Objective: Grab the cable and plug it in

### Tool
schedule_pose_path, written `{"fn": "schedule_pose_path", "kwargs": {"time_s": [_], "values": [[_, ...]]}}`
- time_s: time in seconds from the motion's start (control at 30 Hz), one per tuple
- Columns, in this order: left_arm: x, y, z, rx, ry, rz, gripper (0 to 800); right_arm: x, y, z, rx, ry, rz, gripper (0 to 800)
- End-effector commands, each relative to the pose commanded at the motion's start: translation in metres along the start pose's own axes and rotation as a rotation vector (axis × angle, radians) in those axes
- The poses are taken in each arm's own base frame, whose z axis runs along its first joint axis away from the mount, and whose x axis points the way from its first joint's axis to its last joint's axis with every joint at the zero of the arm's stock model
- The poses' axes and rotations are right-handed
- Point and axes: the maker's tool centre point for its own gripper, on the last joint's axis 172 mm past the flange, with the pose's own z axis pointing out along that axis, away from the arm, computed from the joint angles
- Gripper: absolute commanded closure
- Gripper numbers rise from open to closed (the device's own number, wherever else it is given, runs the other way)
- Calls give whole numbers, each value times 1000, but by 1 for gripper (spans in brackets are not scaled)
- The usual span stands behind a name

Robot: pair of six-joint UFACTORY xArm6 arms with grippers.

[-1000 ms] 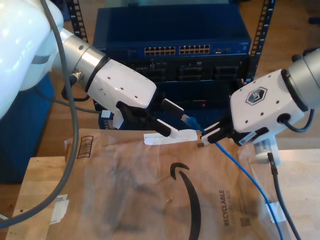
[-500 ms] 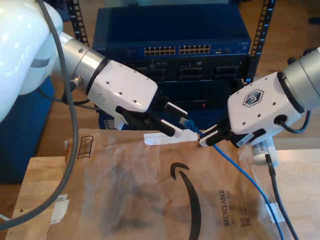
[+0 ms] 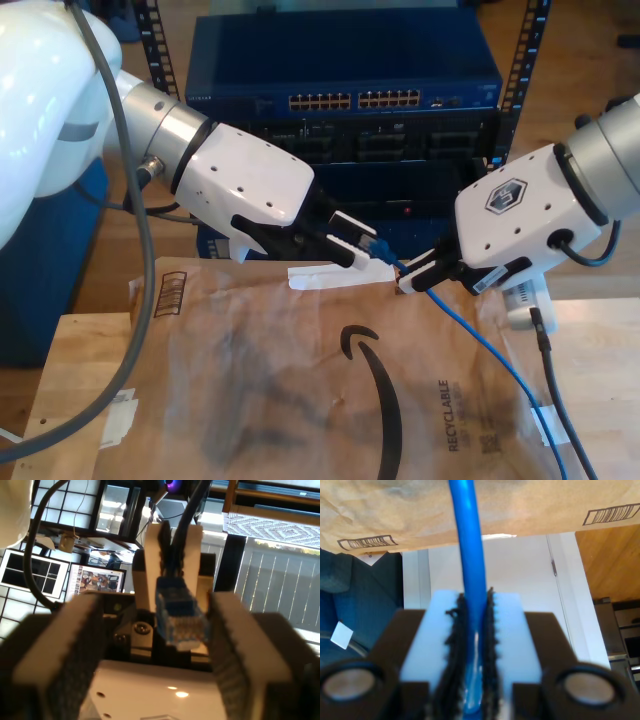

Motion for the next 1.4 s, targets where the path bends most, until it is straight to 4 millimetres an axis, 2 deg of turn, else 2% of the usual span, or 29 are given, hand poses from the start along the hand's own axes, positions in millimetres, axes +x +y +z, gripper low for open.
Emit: {"fn": "schedule_pose_path", "kwargs": {"time_s": [0.3,0.4,0.47,0.5,0.57,0.6,0.67,0.73,0.87,0.97,1.03,1.13,1.2,1.33,1.4], "values": [[1,0,1,2,-1,-4,666,-1,0,0,1,0,0,783],[2,3,-1,-11,1,-5,749,-1,0,0,1,0,0,773],[4,5,-1,-29,7,-5,777,-1,0,0,1,0,0,736],[7,5,0,-27,5,-11,787,-1,0,0,0,0,-1,642],[8,4,1,-24,4,-20,797,-4,2,3,-7,1,-39,314],[8,3,1,-22,4,-22,797,-8,2,1,-2,-1,-61,203],[6,2,2,-15,2,-20,797,-12,0,-3,8,-3,-76,70],[4,2,1,-16,1,-29,798,-27,-5,-12,35,-7,-109,4],[-2,-6,2,22,-20,-73,798,-55,-24,-43,160,-23,-167,4],[0,-2,-14,49,-106,-216,798,-85,-35,-80,323,-45,-239,3],[-8,2,-27,59,-158,-225,798,-97,-47,-94,406,-54,-267,3],[-6,10,-50,60,-233,-276,798,-121,-37,-92,406,-60,-369,3],[-10,14,-63,82,-298,-338,798,-135,-23,-84,381,-68,-419,3],[-24,3,-74,179,-408,-373,798,-155,7,-61,320,-73,-542,3],[-27,-7,-74,241,-433,-389,798,-159,19,-59,323,-78,-596,3]]}}
